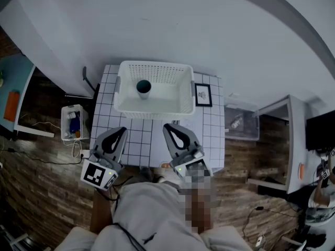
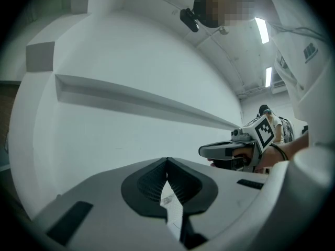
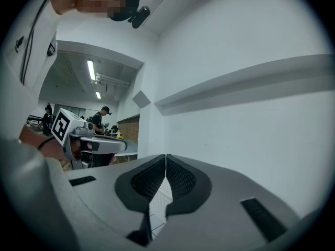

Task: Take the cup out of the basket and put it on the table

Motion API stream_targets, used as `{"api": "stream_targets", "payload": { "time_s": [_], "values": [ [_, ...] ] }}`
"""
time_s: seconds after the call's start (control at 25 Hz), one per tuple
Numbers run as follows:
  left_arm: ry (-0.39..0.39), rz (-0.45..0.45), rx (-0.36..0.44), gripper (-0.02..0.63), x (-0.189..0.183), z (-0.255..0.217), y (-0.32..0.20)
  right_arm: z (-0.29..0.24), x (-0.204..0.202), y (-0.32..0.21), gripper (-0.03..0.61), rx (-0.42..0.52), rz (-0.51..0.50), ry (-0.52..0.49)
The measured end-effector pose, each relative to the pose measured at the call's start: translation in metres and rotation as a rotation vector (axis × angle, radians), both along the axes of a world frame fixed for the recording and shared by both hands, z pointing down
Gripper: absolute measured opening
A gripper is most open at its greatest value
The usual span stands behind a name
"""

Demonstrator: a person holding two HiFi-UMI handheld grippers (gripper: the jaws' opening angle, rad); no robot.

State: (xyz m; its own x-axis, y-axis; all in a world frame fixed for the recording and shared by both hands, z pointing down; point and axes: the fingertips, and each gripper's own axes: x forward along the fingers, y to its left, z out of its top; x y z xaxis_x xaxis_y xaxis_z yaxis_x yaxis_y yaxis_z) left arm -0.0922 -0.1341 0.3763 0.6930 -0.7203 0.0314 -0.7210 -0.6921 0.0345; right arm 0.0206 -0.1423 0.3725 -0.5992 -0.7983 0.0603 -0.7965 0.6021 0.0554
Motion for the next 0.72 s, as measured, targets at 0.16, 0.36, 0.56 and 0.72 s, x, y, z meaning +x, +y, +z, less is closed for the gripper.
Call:
{"api": "stream_targets", "payload": {
  "time_s": [0.16, 0.36, 0.56, 0.72],
  "values": [
    [0.015, 0.014, -0.004, 0.008, -0.009, 0.0, -0.019, -0.001, -0.01, -0.016, 0.011, -0.003, 0.018, 0.018],
    [0.027, 0.026, -0.004, 0.008, -0.016, 0.001, -0.039, 0.003, -0.021, -0.03, 0.011, -0.017, 0.025, 0.04],
    [0.029, 0.018, -0.011, 0.008, -0.018, 0.005, -0.053, 0.007, -0.022, -0.045, 0.011, -0.026, 0.02, 0.05],
    [0.017, 0.0, -0.013, 0.008, -0.018, 0.008, -0.063, 0.008, -0.022, -0.058, 0.011, -0.018, -0.004, 0.058]
  ]
}}
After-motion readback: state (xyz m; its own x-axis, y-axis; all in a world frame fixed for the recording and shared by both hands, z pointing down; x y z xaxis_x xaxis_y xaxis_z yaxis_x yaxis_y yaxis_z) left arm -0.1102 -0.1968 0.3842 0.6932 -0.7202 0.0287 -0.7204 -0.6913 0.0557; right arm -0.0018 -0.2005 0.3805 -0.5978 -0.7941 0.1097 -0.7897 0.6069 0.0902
